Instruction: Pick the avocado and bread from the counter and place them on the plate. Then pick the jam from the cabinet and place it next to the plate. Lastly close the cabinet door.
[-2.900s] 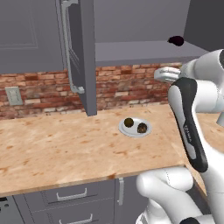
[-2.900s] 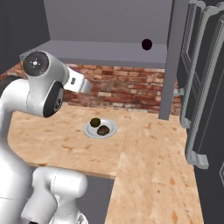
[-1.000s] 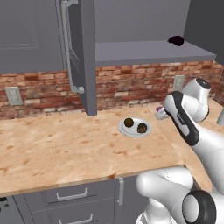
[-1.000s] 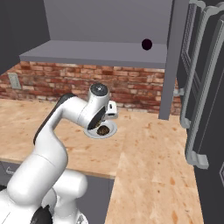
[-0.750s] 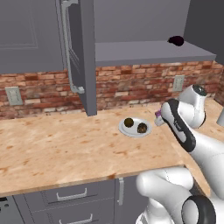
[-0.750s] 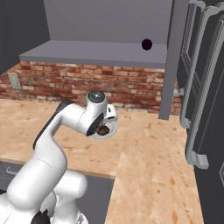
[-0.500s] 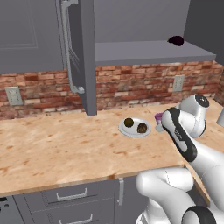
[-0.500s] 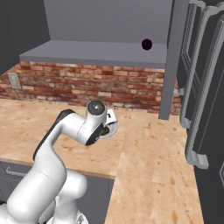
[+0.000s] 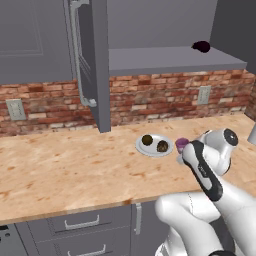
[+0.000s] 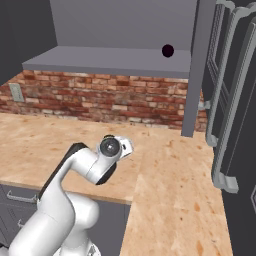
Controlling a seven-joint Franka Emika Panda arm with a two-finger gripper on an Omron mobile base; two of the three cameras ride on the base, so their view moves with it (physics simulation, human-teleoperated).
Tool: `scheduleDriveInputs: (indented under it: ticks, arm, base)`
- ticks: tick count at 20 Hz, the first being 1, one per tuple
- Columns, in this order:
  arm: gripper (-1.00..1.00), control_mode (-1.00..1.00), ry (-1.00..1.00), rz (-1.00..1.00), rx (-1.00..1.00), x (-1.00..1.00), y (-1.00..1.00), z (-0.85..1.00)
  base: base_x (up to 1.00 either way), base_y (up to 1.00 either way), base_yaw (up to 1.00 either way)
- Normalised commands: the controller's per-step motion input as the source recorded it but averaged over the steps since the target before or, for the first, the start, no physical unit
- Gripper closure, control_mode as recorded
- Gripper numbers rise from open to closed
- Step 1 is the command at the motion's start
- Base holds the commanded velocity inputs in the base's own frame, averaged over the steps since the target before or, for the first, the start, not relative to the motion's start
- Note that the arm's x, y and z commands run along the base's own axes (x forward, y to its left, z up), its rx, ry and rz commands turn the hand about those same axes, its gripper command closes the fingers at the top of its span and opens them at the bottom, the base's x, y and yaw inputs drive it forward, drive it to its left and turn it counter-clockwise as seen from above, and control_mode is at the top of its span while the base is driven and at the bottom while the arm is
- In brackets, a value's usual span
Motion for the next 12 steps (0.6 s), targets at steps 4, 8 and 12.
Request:
scheduleDriveInputs:
  ticks: [4, 8, 12]
  arm:
    - [1.00, -1.00, 0.05, 0.02, 0.00, 0.00, -0.20, -0.24]
    - [1.00, -1.00, 0.07, 0.00, 0.00, 0.00, -0.21, -0.24]
    - [1.00, -1.00, 0.04, 0.00, 0.00, 0.03, -0.09, -0.31]
  base:
    - [0.00, 0.00, 0.00]
    - [0.00, 0.00, 0.00]
    - [0.00, 0.00, 0.00]
